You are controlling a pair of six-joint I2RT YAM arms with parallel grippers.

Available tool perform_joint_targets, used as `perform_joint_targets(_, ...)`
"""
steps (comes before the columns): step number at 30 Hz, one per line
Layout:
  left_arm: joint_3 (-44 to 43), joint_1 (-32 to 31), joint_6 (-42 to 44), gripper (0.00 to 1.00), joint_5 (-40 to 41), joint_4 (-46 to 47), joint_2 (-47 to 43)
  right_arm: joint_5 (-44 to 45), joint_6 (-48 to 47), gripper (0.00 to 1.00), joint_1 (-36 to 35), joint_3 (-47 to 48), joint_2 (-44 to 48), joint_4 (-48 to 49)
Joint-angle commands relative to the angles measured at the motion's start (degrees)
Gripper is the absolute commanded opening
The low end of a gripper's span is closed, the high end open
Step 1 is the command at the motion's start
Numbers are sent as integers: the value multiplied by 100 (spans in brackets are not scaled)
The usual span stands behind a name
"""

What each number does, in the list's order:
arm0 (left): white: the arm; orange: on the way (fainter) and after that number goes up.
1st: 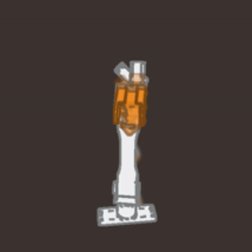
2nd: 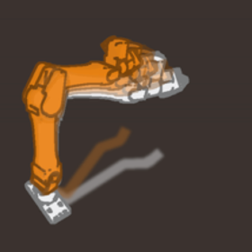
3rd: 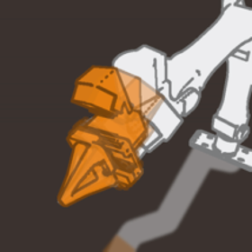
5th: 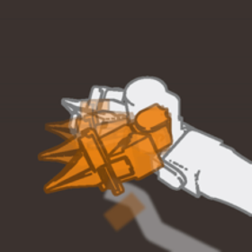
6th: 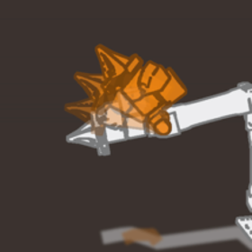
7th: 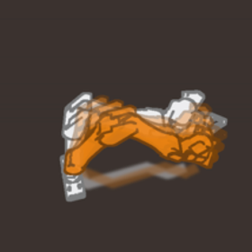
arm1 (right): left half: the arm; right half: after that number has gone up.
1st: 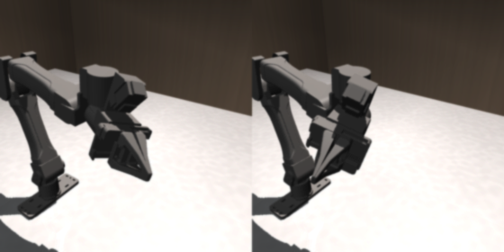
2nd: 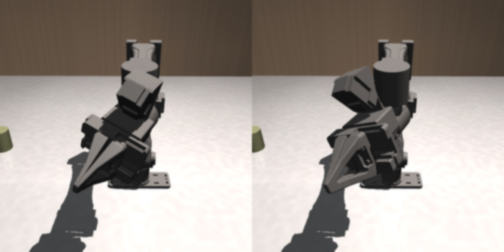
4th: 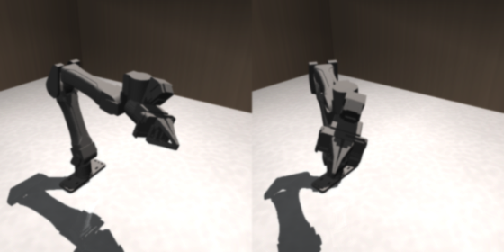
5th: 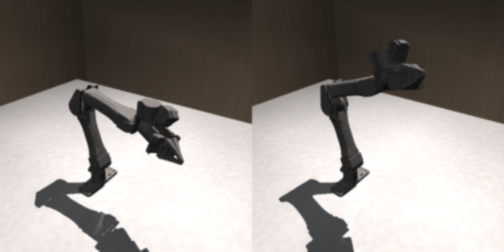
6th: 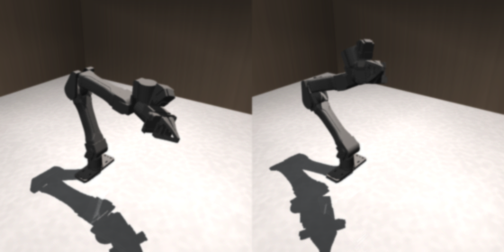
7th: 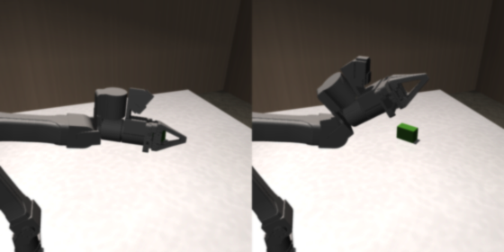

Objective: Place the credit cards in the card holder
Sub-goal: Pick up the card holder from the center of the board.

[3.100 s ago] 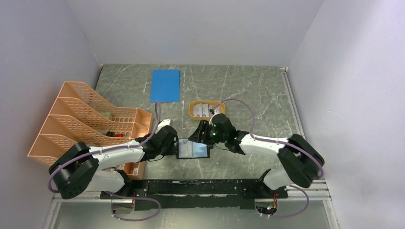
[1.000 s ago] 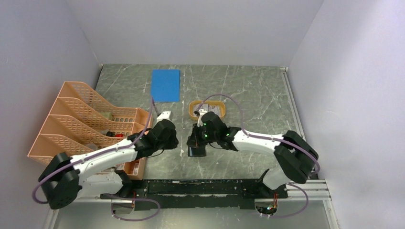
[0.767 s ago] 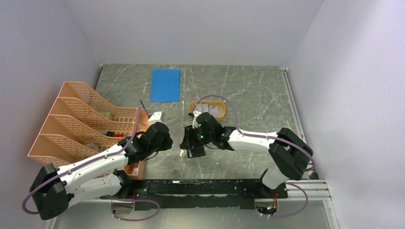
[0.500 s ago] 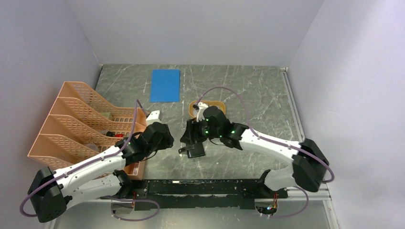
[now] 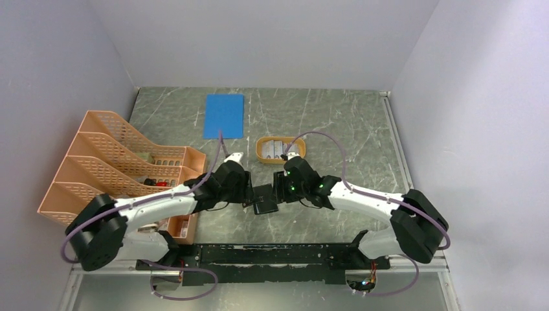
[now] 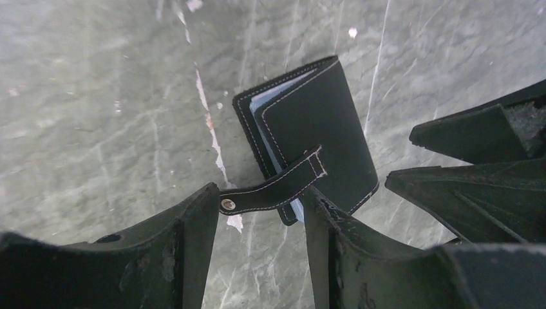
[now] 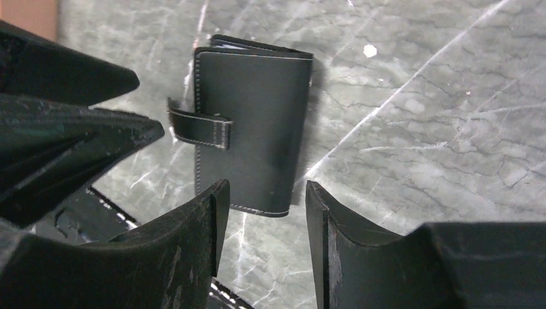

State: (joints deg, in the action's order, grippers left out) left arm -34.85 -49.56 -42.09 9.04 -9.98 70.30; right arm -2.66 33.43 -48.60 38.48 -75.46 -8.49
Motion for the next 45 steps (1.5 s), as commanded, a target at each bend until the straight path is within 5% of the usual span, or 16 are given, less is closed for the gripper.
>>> perform_joint_targets(1,-322,51,197,56,-625,474,495,264,251,50,0,-73,-245,162)
perform_joint_targets(17,-200,78,331,52,-728,490,1247,189,360,53,-85,-85,-695,318)
perform_joint_targets(25,-111,93,263,18,-384,277,1336,259,459,53,-141,-38,-654,240)
perform_joint_targets(32,10,97,230,7,-151,171,1368,249,730,56,-128,-196,-340,309)
perform_joint_targets(45,187,98,92,5,163,65,1460,-1839,1382,58,618,-1031,-411,2136)
